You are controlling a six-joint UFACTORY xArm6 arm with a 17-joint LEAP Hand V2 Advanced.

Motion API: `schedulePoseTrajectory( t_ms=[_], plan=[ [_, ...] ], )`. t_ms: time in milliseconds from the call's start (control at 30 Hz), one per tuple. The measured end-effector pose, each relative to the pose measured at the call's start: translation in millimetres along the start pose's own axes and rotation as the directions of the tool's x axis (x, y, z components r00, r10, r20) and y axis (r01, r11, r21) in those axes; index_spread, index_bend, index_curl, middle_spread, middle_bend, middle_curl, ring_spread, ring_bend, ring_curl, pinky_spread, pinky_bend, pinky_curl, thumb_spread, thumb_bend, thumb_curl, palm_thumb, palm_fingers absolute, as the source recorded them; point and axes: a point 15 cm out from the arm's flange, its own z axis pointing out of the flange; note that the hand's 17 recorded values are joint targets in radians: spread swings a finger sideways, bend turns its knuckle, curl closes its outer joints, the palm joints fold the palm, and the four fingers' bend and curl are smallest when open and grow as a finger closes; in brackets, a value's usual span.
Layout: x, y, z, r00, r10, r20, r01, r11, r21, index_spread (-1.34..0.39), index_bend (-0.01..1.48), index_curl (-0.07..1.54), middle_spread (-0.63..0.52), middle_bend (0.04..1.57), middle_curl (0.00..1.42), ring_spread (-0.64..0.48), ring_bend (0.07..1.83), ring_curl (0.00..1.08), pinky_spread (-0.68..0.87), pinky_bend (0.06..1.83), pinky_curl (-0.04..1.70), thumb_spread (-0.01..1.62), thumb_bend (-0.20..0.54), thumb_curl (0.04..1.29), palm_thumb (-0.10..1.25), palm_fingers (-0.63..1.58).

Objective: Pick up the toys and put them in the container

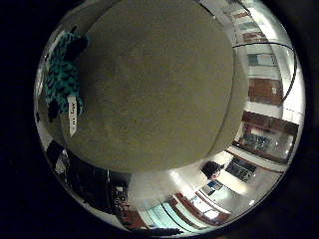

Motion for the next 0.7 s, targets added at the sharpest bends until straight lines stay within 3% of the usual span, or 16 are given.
schedulePoseTrajectory(
  t_ms=[567,700],
  plan=[
    [-17.4,-18.1,50.0,1.0,0.012,0.015,-0.011,0.999,-0.038,-0.22,0.17,0.3,0.12,0.2,0.33,0.19,0.25,0.26,0.34,0.56,0.05,1.01,-0.025,0.28,0.36,0.18],
    [-16.5,-26.4,53.1,1.0,0.021,0.009,-0.021,0.999,-0.031,-0.22,0.16,0.29,0.09,0.21,0.33,0.16,0.34,0.27,0.33,0.55,0.04,1.01,-0.016,0.29,0.41,0.28]
  ],
)
